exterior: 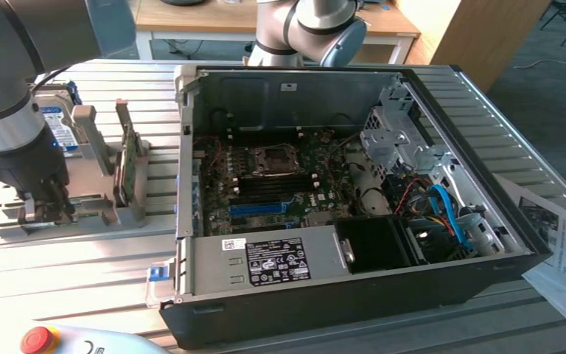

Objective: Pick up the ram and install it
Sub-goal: 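Pick up the ram and move it above insertion slot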

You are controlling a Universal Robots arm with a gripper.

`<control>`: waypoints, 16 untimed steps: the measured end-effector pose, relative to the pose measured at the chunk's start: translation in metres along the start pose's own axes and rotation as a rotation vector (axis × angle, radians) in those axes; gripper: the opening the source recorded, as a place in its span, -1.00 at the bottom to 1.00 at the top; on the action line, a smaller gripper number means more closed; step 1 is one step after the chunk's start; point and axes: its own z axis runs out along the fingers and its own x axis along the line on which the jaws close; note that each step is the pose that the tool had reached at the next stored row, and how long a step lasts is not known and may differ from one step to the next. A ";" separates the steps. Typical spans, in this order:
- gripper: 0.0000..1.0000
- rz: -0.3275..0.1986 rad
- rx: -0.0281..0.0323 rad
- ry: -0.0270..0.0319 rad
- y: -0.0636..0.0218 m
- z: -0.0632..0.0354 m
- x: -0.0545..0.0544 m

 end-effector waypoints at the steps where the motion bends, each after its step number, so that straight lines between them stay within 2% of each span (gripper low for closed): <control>1: -0.55 0.000 -0.0001 0.0001 -0.0002 -0.0001 0.000; 16: -0.55 -0.002 0.0005 0.0001 -0.0004 -0.0007 0.000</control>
